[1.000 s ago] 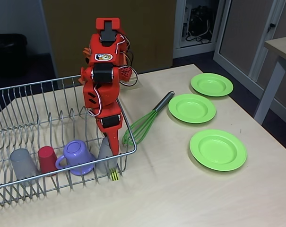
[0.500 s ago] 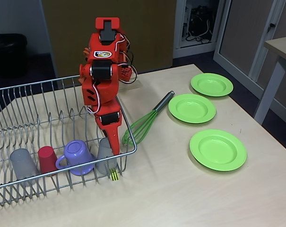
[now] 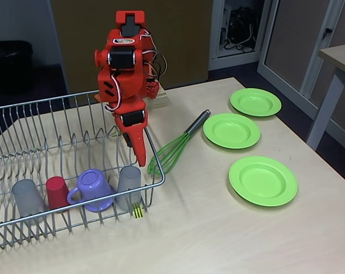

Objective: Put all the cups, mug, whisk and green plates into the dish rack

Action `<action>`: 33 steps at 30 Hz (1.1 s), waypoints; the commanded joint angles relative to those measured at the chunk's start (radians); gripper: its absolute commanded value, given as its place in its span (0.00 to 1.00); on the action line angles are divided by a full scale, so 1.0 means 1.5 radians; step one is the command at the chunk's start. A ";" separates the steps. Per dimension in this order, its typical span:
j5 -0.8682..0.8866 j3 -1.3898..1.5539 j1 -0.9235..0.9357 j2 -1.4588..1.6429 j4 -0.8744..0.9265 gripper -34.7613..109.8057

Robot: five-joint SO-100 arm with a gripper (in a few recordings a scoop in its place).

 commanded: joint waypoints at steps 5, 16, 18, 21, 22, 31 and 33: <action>0.024 0.251 -0.037 0.277 -0.033 0.50; 0.115 0.761 -0.236 0.627 -0.265 0.39; 0.149 0.824 -0.278 0.673 -0.319 0.34; 0.206 0.881 -0.343 0.713 -0.327 0.33; 0.213 0.891 -0.364 0.719 -0.321 0.33; 0.235 0.996 -0.554 0.727 -0.348 0.39; 0.254 1.010 -0.594 0.711 -0.372 0.40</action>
